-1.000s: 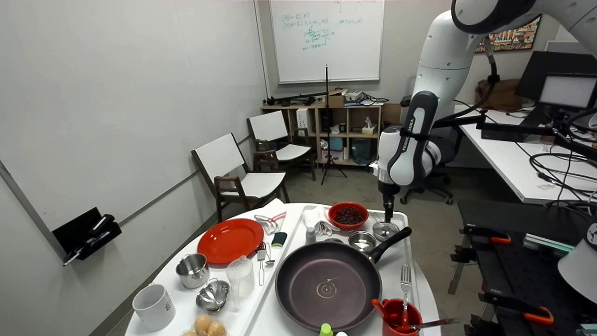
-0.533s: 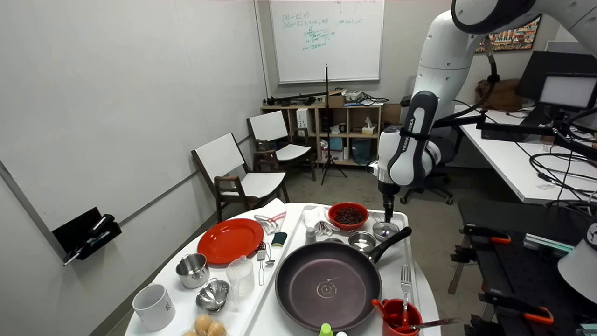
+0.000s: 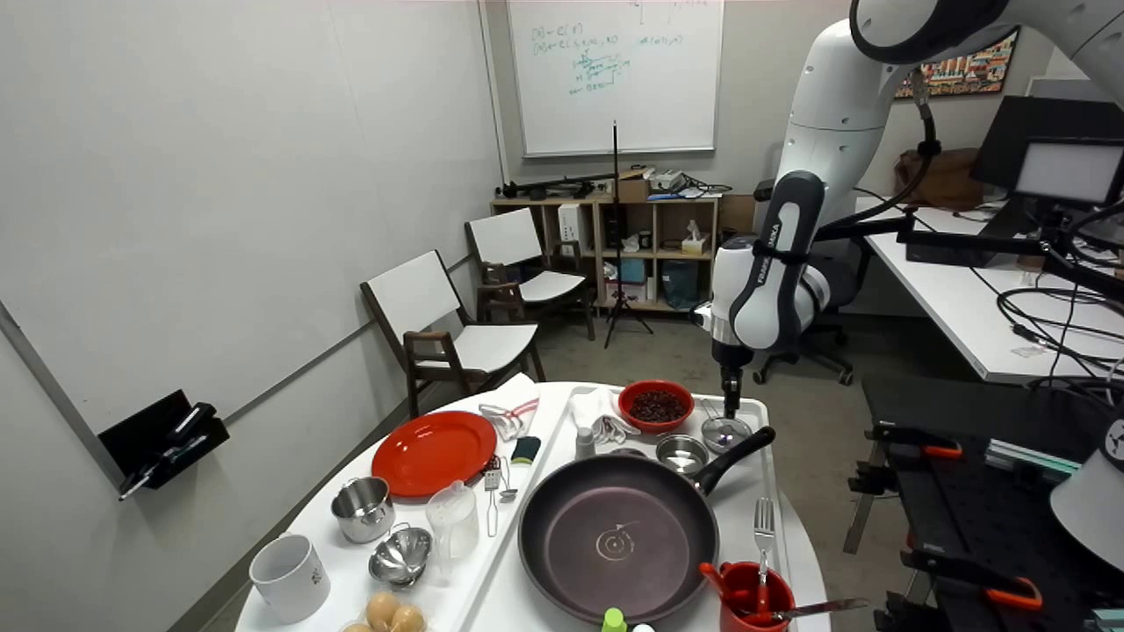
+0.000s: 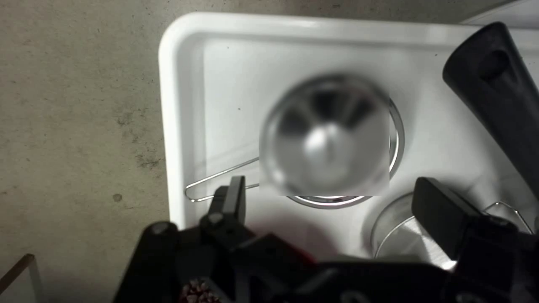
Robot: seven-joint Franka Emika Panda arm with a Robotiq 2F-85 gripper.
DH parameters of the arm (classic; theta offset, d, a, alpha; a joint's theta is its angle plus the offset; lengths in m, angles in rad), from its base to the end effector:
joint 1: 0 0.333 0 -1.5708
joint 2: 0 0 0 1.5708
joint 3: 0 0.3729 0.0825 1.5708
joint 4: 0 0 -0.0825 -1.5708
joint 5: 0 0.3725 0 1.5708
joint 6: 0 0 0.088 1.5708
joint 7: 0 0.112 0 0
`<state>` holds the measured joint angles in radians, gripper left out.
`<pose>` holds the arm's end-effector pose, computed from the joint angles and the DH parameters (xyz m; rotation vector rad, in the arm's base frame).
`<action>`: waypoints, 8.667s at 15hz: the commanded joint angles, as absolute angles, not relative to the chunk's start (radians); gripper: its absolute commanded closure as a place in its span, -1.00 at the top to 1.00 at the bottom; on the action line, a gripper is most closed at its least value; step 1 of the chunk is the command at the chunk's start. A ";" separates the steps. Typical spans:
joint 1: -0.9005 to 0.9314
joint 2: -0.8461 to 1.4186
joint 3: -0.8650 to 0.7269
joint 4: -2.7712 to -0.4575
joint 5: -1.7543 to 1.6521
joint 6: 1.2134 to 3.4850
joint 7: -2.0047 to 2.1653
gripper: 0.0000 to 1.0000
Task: Take the lid off of the metal plate and put it on the red bowl
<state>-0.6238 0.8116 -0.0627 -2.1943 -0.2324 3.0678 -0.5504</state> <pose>0.4378 -0.3368 0.0653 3.0467 0.1771 0.0110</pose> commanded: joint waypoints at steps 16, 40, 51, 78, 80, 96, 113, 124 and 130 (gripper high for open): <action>-0.856 0.906 0.107 -2.133 -0.287 3.053 -0.691 1.00; -0.877 1.021 0.128 -2.008 -0.303 3.015 -0.924 1.00; -0.854 1.020 0.104 -2.014 -0.306 3.033 -0.913 1.00; -0.826 0.994 0.083 -2.050 -0.316 3.101 -0.905 0.02; -0.825 0.989 0.081 -2.050 -0.316 3.104 -0.904 -0.30; -0.839 0.956 0.092 -2.086 -0.314 3.117 -0.902 -0.99; -0.860 0.790 0.114 -2.218 -0.341 3.196 -0.911 -0.99; -0.993 0.890 0.348 -2.000 -0.316 3.071 -0.927 -0.99; -0.880 0.973 0.286 -1.781 -0.254 2.913 -0.904 -0.99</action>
